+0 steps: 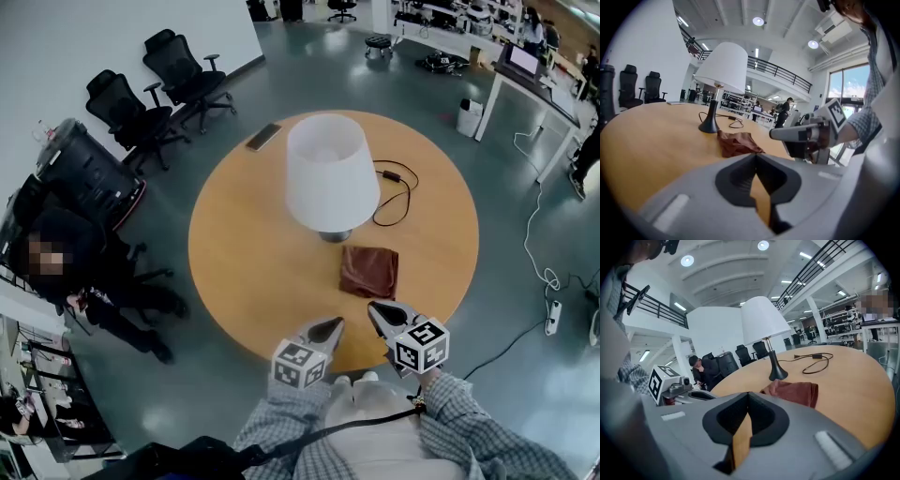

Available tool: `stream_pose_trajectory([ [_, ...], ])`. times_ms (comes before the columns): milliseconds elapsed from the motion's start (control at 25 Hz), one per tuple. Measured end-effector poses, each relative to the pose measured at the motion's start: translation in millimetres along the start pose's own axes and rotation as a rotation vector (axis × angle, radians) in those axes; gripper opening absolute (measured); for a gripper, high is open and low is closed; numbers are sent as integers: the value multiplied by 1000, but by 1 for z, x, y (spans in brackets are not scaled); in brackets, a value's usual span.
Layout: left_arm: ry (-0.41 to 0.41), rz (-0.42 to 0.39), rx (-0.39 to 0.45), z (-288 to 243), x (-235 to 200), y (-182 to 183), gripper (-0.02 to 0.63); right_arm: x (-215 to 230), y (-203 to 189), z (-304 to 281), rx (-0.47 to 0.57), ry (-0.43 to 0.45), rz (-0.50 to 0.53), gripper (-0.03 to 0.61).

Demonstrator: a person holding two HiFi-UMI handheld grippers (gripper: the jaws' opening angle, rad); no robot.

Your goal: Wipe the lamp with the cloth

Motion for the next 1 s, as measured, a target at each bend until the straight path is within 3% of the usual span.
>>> stream_pose_trajectory([
  [560,-3,-2,-9,-3,4,0,0,10,-4,9,-7,-28,-48,4],
  [1000,72,69,38,8,12,-8,0,19,-15,24,-38,-10,-66,4],
])
Point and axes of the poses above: the fingertips, and each gripper's own axes: z backward along the fingers, x to its right, y out of its top, the point moved 4 cm from there along z, backward along the fingers, and after that the axes turned 2 degrees about y, right-handed, at the moved point
